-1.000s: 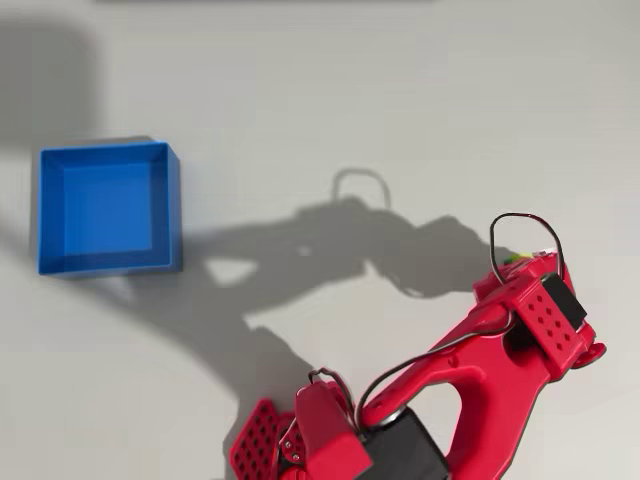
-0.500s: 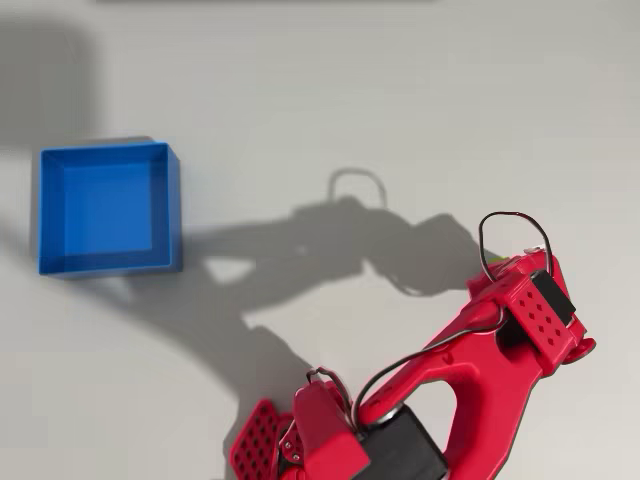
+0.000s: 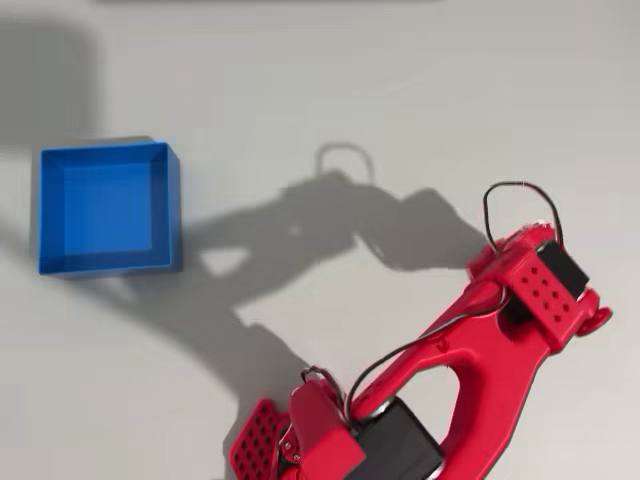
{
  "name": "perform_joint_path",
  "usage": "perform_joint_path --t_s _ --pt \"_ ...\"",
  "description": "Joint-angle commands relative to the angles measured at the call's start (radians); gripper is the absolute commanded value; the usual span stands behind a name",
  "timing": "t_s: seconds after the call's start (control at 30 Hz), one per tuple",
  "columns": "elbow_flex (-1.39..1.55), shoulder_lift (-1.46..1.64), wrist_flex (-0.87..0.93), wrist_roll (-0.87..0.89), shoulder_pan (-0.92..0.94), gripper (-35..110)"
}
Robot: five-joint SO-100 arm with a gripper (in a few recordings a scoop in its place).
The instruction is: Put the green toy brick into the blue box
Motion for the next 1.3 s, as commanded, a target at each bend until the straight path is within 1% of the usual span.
perform_joint_path --t_s 0.0,0.23,0.37,0.53,0.83,1.27 --pt "-0.176 0.034 0.167 0.017 -0.061 0" --pt "-0.241 0.048 0.287 -0.017 -0.198 0" --pt "-0.255 0.052 0.344 -0.034 -0.298 0" --pt "-0.345 0.054 0.422 -0.048 -0.446 0" --pt "-0.465 0.054 0.453 -0.08 -0.761 0" --pt "-0.468 0.052 0.451 -0.13 -1.164 0"
